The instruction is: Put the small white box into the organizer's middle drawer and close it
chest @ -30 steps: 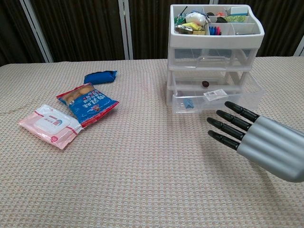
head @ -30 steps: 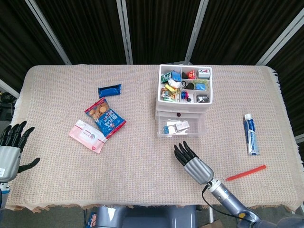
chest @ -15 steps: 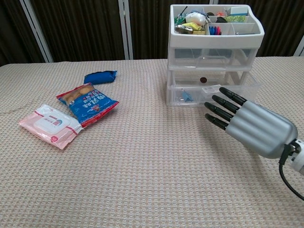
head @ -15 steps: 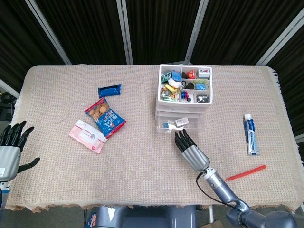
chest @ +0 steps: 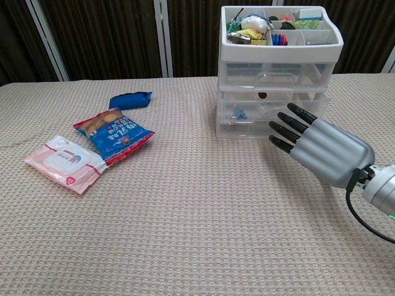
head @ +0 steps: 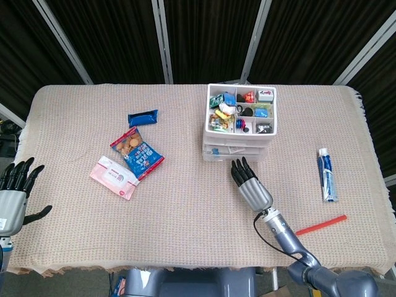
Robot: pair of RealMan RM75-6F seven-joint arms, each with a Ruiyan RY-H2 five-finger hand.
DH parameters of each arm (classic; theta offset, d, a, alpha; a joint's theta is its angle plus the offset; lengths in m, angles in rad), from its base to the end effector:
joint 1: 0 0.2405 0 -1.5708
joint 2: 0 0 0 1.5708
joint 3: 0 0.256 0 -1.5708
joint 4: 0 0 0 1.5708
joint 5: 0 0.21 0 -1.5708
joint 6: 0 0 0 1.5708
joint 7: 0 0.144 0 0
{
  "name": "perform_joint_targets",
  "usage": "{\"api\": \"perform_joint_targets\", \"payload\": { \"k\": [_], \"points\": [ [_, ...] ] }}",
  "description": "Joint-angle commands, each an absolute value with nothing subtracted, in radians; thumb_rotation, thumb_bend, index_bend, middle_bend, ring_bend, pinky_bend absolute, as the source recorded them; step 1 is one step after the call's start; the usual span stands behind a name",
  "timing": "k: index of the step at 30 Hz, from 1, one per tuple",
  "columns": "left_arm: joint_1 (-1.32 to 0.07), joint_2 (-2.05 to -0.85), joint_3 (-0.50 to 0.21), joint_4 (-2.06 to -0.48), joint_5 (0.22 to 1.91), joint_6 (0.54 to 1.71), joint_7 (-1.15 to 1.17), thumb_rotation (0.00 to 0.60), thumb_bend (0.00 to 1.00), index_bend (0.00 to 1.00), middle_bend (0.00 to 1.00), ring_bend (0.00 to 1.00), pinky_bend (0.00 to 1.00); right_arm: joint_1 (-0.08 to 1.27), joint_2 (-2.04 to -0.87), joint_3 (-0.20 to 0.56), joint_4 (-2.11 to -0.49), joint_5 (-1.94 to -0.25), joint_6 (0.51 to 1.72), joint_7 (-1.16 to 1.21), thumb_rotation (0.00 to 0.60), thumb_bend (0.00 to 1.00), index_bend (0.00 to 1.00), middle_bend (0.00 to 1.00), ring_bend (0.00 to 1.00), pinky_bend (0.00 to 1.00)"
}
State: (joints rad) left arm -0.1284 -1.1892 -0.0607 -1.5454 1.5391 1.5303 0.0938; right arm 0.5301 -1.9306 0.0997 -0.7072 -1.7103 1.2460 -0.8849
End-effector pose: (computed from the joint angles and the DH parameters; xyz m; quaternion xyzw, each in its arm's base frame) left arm -0.3011 0.1968 0.1479 -0.6162 -0.3232 -0.3989 0.5972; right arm -0.2263 -0.3093 -0.0695 0.7831 0.1175 0.1843 0.5822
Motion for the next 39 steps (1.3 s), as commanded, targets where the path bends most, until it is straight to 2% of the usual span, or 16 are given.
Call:
{"api": "perform_joint_targets", "payload": {
  "k": [1, 15, 27, 32, 39],
  "points": [
    [-0.129, -1.189, -0.061, -1.546, 1.537, 1.529, 0.093, 0.6, 0.11, 0.12, 0.0, 0.0, 0.0, 0.539, -1.94, 0.108, -0.694, -1.698, 1.237, -0.885, 0.6, 0.23, 0.09, 0.0, 0.0, 0.0],
    [-0.13, -1.185, -0.06, -1.551, 1.534, 1.52, 0.088, 0.6, 0.12, 0.12, 0.0, 0.0, 0.0, 0.575, -1.968, 0.135, -0.662, -1.632, 1.208, -0.874, 0.6, 0.23, 0.09, 0.0, 0.0, 0.0],
    [-0.129, -1.183, -0.057, -1.552, 1.538, 1.522, 0.09, 0.6, 0.12, 0.12, 0.0, 0.0, 0.0, 0.563, -1.929, 0.095, -0.732, -1.637, 1.218, -0.858, 0.6, 0.23, 0.1, 0.0, 0.0, 0.0],
    [-0.128, -1.184, -0.056, -1.55, 1.545, 1.527, 0.09, 0.6, 0.12, 0.12, 0.0, 0.0, 0.0, 0.537, -1.887, 0.088, -0.838, -1.633, 1.259, -0.821, 0.6, 0.23, 0.1, 0.0, 0.0, 0.0],
    [-0.128, -1.184, -0.053, -1.546, 1.551, 1.529, 0.097, 0.6, 0.12, 0.12, 0.0, 0.0, 0.0, 0.451, -1.706, 0.094, -1.212, -1.589, 1.344, -0.689, 0.6, 0.21, 0.08, 0.0, 0.0, 0.0]
  ]
}}
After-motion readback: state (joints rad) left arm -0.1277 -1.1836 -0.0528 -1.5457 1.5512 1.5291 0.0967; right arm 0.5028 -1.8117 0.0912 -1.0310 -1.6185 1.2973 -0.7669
